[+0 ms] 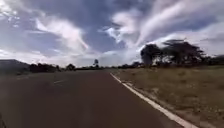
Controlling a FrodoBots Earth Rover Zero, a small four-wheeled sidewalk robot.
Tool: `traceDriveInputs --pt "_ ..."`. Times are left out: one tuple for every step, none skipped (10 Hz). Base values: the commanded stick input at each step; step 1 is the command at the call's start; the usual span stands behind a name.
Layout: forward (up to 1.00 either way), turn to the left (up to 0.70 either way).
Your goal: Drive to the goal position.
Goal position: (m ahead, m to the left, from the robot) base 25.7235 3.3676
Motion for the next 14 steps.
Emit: traceDriveInputs --pt "1.00 0.00" --pt "1.00 0.00" --pt "1.00 0.00" --pt "1.00 0.00" --pt "1.00 0.00" --pt "1.00 0.00" --pt "1.00 0.00" --pt "1.00 0.00" --pt "1.00 0.00" --pt "1.00 0.00" --pt "1.00 0.00" --pt "1.00 0.00" --pt "1.00 0.00" --pt "1.00 0.00"
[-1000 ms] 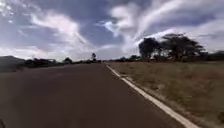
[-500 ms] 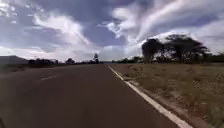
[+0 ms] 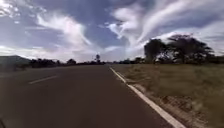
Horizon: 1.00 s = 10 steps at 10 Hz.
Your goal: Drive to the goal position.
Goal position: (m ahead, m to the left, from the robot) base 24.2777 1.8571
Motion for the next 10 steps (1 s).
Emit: traceDriveInputs --pt "1.00 0.00" --pt "1.00 0.00" --pt "1.00 0.00" --pt "1.00 0.00" --pt "1.00 0.40" --pt "1.00 0.30" --pt "1.00 0.21" --pt "1.00 0.11" --pt "1.00 0.01" --pt "1.00 0.00"
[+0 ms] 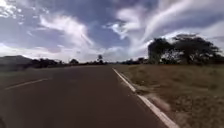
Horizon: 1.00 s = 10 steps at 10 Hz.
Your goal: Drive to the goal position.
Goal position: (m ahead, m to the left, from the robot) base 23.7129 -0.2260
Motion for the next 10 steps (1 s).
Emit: traceDriveInputs --pt "1.00 0.00" --pt "1.00 0.00" --pt "1.00 0.00" --pt "1.00 0.00" --pt "1.00 0.00" --pt "1.00 0.00" --pt "1.00 0.00" --pt "1.00 0.00" --pt "1.00 0.00" --pt "1.00 0.00"
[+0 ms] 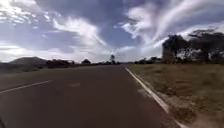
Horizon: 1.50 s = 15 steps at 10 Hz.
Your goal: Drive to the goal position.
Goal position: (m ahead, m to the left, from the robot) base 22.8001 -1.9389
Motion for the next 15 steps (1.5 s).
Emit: traceDriveInputs --pt "1.00 0.00" --pt "1.00 0.00" --pt "1.00 0.00" --pt "1.00 0.00" --pt "1.00 0.00" --pt "1.00 0.00" --pt "1.00 0.00" --pt "1.00 0.00" --pt "1.00 0.00" --pt "1.00 0.00" --pt "1.00 0.00" --pt "1.00 0.00" --pt "1.00 0.00" --pt "1.00 0.00" --pt "1.00 0.00"
